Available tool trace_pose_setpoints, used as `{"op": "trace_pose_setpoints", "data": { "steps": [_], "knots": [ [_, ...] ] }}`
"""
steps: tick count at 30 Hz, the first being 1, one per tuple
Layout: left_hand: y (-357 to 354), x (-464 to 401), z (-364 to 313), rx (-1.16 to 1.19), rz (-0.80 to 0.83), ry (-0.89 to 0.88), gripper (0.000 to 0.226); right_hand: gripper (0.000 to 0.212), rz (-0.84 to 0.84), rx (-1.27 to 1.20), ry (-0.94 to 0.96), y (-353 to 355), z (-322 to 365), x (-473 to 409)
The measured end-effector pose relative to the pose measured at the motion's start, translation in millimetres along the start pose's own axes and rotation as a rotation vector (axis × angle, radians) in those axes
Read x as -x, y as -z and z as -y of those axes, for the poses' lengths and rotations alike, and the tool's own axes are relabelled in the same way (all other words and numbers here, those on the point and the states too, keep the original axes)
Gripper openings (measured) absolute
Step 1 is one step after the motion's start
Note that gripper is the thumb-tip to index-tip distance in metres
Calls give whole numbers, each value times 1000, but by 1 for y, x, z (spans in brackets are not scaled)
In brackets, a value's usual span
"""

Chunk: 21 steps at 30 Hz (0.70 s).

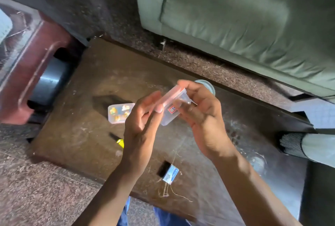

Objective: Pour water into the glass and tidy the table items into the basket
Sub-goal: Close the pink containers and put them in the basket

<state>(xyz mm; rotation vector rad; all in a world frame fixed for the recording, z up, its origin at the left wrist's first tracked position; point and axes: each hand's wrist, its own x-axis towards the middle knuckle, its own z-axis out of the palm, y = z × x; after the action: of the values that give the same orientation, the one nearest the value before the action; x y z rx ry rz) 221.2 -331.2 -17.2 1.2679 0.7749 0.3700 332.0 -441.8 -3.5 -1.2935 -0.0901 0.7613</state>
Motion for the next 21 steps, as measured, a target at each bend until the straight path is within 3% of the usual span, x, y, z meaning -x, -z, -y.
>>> {"op": "trace_pose_setpoints", "data": {
  "steps": [5,11,14,17,21],
  "knots": [
    [30,-9,-12,56,-97,-139,27,45,97,-214,-49,-47,-5,-14],
    [77,-24,-23,62,-177,-178,24,46,101,-60,-55,-84,-16,-34],
    [104,-36,-24,67,-229,-167,24,45,26,213,-19,-98,-31,-45],
    [131,-46,-26,56,-281,-198,33,47,7,671,4,-111,-53,-53],
    [163,-58,-29,65,-314,-261,46,67,248,1300,-23,-133,-87,-63]
  ]
}}
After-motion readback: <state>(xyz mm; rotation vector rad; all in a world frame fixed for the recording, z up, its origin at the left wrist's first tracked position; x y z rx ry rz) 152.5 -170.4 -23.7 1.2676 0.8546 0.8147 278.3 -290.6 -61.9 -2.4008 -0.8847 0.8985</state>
